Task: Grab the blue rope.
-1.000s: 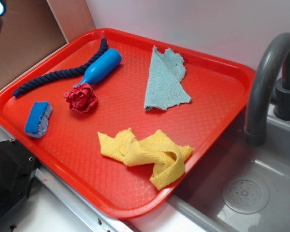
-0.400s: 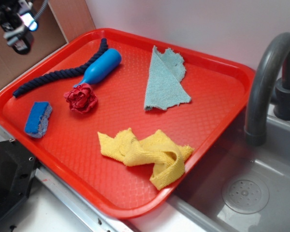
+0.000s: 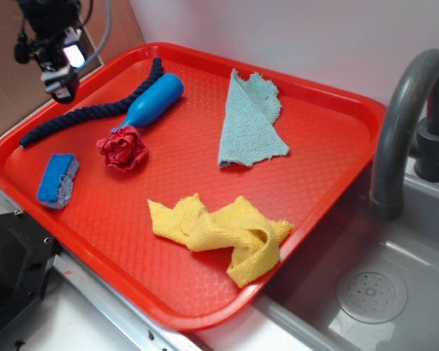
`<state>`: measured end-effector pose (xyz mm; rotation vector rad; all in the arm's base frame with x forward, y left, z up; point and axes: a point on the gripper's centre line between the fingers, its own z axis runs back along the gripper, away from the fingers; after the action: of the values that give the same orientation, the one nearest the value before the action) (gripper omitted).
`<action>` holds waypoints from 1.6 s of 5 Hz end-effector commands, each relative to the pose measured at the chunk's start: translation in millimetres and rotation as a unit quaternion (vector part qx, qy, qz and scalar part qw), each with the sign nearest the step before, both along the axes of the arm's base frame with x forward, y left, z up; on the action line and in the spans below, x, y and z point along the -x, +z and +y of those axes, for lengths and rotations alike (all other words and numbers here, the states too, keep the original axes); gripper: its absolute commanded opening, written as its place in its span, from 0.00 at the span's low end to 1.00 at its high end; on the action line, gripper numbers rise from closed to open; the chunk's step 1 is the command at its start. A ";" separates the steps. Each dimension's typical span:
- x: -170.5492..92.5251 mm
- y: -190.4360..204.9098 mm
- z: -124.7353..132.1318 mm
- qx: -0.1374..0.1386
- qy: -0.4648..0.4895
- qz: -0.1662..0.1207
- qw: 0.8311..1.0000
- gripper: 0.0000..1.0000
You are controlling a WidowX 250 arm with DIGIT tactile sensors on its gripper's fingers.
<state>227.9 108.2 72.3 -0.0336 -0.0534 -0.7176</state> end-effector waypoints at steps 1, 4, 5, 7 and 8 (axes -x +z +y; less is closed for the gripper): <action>-16.9 -30.5 -8.1 -0.024 -0.042 0.021 0.999 1.00; -9.3 -70.0 -15.4 -0.038 -0.060 0.074 0.995 0.00; -6.7 -69.6 -16.3 -0.043 -0.056 0.066 0.995 0.00; -2.5 -64.1 -17.6 -0.060 -0.047 0.059 0.995 0.00; -7.5 -48.4 -12.8 -0.069 -0.010 0.050 0.996 0.00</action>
<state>225.7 97.9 16.4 0.0378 0.1362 -0.7215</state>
